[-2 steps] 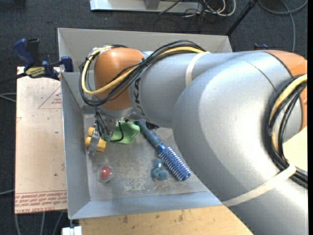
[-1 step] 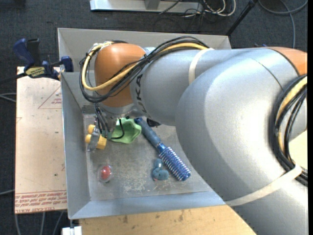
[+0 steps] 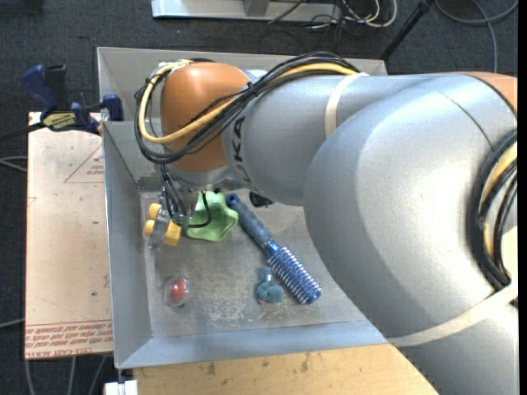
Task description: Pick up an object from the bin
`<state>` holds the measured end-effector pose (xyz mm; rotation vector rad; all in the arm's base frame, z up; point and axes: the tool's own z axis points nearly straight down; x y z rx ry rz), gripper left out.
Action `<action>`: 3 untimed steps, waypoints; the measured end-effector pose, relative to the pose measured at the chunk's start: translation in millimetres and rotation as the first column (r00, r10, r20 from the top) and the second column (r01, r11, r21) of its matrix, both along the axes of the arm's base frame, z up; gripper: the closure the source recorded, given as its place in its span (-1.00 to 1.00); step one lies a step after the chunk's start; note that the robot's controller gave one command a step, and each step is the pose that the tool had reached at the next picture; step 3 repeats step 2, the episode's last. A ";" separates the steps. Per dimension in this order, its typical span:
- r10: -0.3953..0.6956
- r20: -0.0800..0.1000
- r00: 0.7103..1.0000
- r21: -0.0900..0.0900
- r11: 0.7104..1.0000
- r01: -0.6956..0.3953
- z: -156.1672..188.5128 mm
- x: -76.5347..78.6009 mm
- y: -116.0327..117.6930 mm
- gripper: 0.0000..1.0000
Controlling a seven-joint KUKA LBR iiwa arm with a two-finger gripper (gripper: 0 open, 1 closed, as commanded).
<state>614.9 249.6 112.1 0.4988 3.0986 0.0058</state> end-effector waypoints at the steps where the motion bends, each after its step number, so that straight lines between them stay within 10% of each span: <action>1: 0.001 0.002 1.000 0.001 1.000 -0.001 37.2 1.4 0.5 1.00; 3: 0.002 0.001 1.000 0.000 1.000 -0.002 62.0 2.6 0.8 1.00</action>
Offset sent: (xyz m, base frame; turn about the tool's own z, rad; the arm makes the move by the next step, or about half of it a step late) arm 0.0000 -0.0001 0.0347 0.0000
